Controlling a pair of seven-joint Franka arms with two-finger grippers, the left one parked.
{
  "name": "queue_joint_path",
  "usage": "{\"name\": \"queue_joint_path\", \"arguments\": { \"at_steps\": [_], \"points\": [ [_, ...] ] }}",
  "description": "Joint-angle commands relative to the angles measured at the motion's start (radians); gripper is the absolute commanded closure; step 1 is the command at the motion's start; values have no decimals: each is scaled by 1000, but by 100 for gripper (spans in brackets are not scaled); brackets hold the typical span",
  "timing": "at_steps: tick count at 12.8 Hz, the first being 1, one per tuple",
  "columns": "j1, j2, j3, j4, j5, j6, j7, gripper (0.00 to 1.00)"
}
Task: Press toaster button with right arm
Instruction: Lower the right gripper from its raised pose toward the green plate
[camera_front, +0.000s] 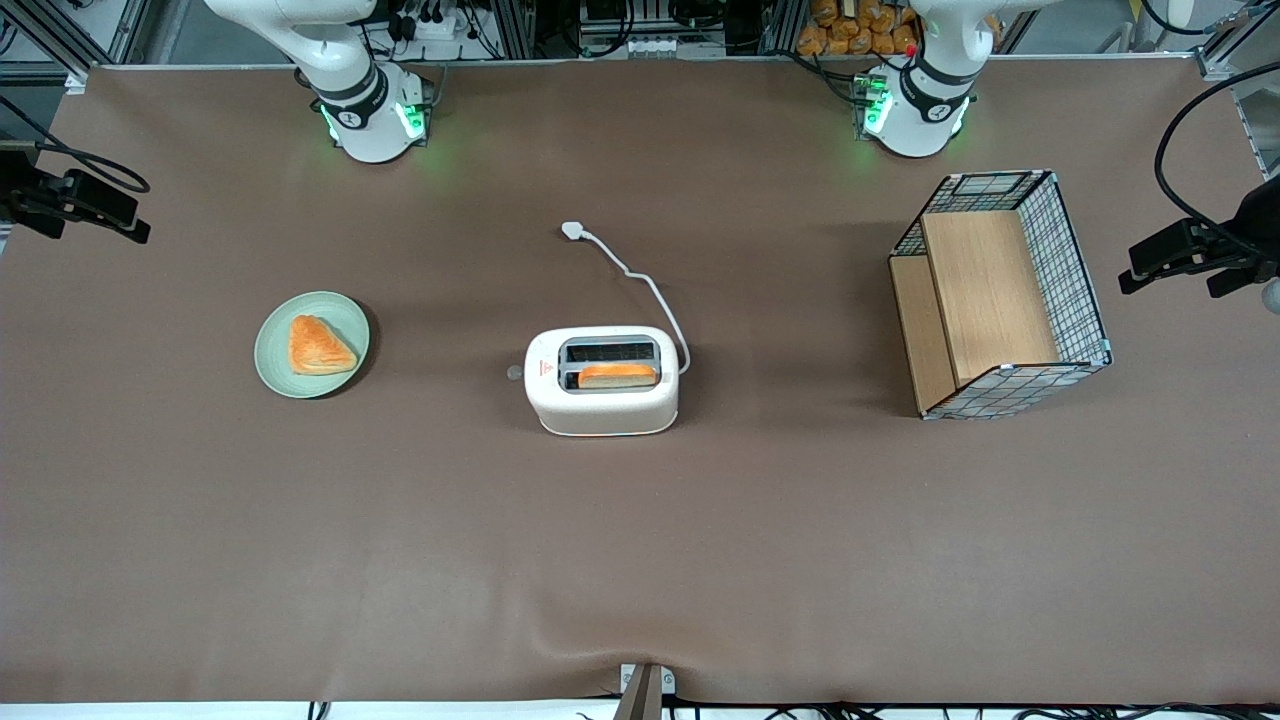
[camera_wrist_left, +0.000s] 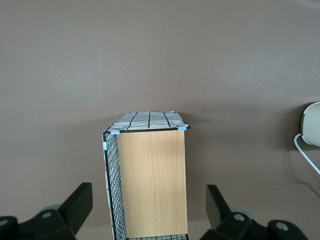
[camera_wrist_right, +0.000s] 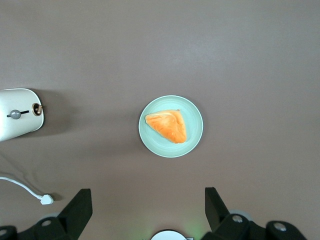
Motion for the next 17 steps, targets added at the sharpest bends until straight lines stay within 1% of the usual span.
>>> {"name": "queue_joint_path", "arguments": {
  "at_steps": [1, 8, 12, 14, 15, 17],
  "points": [
    [-5, -9, 4, 7, -18, -4, -13, 0],
    [7, 22, 5, -4, -6, -16, -13, 0],
    [102, 77, 7, -20, 6, -13, 4, 0],
    [109, 136, 5, -23, 121, -10, -1, 0],
    [112, 169, 5, -23, 155, -4, 2, 0],
    [133, 216, 5, -23, 200, 25, 4, 0]
  ]
}}
